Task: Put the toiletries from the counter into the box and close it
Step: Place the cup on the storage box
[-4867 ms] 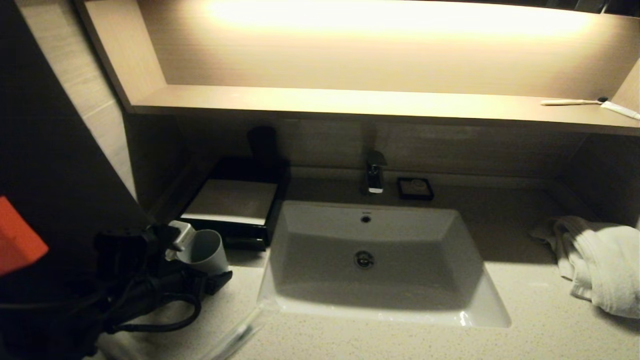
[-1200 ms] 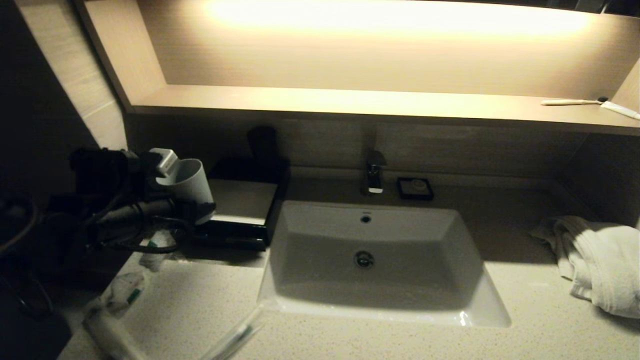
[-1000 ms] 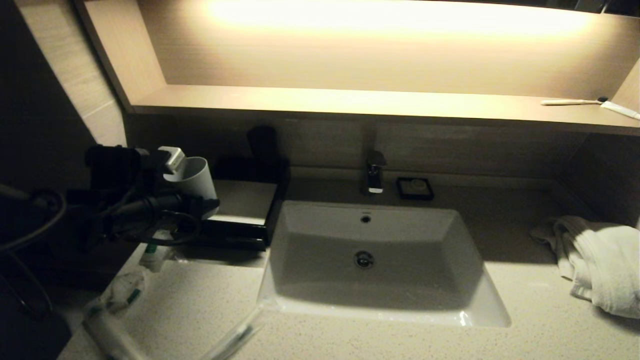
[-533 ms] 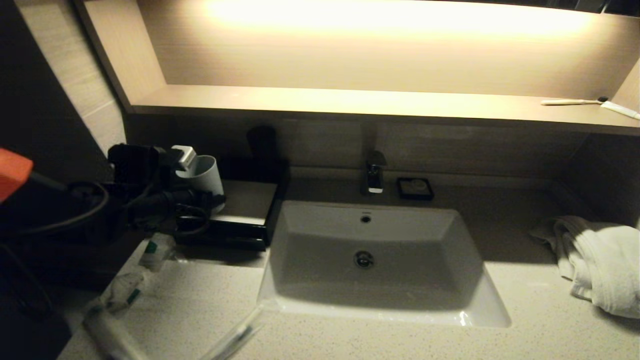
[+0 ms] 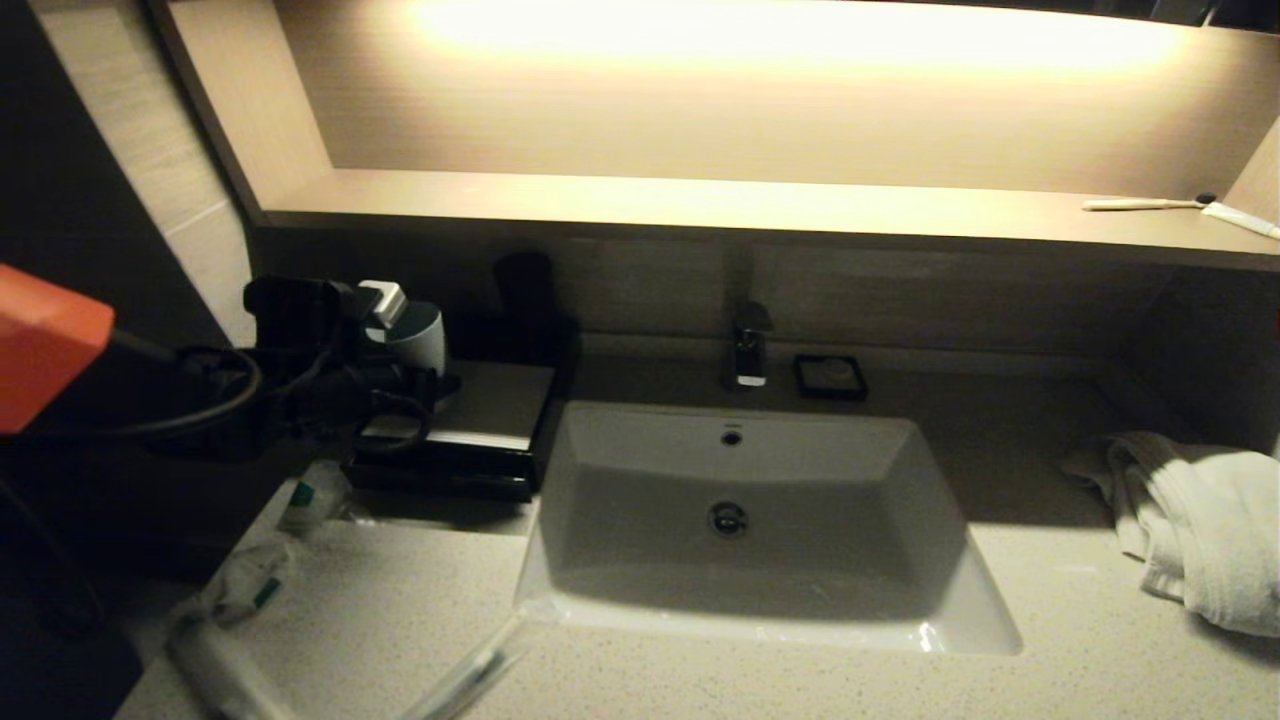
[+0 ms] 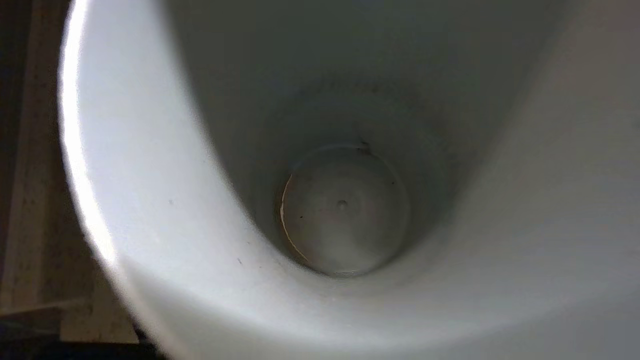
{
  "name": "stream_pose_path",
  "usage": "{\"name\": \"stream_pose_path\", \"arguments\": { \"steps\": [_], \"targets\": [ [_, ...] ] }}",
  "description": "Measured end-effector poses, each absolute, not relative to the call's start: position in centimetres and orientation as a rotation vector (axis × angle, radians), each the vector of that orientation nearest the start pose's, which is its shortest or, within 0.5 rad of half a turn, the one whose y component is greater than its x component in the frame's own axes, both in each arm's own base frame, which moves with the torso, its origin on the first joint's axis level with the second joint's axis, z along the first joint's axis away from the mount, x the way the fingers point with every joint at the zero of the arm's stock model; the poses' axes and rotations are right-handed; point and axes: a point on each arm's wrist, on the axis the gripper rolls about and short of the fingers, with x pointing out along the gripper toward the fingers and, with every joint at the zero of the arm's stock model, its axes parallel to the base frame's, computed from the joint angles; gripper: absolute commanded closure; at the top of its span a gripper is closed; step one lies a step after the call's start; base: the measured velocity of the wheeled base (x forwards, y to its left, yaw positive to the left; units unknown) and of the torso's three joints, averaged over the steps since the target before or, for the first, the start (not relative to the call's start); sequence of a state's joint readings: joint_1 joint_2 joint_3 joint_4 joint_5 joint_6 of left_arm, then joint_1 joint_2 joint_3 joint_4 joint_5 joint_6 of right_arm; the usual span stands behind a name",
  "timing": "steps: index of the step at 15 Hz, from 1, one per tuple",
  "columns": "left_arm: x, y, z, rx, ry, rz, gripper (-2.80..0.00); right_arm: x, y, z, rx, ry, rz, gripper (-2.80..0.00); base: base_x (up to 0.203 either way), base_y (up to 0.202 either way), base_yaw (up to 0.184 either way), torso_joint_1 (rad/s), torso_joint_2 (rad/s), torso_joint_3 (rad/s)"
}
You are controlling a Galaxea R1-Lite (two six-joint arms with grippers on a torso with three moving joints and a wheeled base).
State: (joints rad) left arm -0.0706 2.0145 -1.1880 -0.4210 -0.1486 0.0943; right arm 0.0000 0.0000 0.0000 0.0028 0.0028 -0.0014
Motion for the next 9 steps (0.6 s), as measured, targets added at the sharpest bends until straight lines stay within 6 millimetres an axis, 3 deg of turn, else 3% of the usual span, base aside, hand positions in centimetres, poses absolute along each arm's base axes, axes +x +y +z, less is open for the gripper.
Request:
{"name": "stream_pose_path", "arguments": {
  "steps": [9],
  "targets": [
    [42.7, -3.4, 15.8, 0.084, 0.352, -0.211, 0.00, -2.3, 0.0, 7.5, -0.001, 0.003, 0.003, 0.00, 0.000, 0.000, 0.000, 0.000, 0.00, 0.000]
  ]
}}
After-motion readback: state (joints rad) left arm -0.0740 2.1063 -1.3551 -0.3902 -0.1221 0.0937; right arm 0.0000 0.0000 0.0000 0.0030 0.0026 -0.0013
